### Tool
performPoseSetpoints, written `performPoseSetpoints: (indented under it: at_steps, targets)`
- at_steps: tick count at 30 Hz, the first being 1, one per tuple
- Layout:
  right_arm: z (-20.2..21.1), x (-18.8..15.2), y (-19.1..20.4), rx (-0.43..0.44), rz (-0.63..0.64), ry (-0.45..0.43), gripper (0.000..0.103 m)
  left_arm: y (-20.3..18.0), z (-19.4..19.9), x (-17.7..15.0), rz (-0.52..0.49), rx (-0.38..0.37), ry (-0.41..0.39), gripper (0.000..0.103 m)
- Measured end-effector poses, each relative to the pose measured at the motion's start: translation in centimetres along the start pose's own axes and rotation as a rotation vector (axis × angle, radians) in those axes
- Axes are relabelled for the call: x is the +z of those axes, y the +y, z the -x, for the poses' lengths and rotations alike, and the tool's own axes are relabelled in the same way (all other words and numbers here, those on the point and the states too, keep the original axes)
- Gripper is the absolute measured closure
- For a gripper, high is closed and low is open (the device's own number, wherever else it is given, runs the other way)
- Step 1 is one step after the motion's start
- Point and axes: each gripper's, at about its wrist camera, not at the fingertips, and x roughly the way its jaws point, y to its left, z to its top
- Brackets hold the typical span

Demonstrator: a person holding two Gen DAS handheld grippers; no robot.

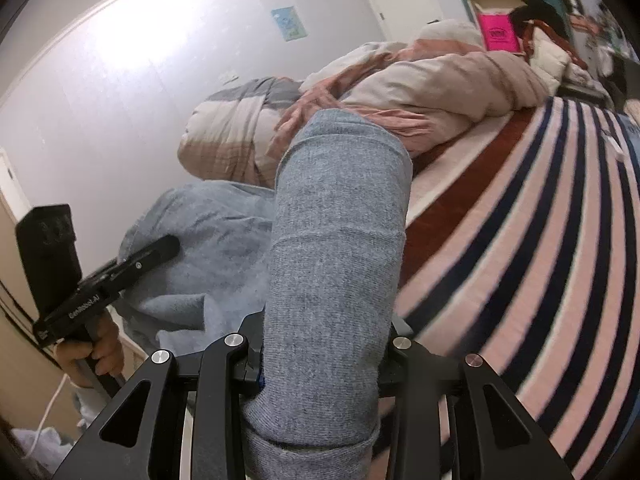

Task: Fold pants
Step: 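Lift the sweatpants with both tools and carry them toward the clothes pile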

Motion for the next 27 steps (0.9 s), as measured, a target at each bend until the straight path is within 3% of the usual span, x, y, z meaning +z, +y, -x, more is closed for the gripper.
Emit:
performPoseSetpoints:
  at_steps: [13,27]
  targets:
    - [-6.4,2.1,5.4,0.005,0.13,0.07,0.075,5.2,0.9,1.0,0.016,0.128,-0.004,0.078]
    - [-10.1,2.8,5.9,0.016,0.14,0.119,0.075,7.3,-0.2,0.5,0.03,0.197,0.025,0.078]
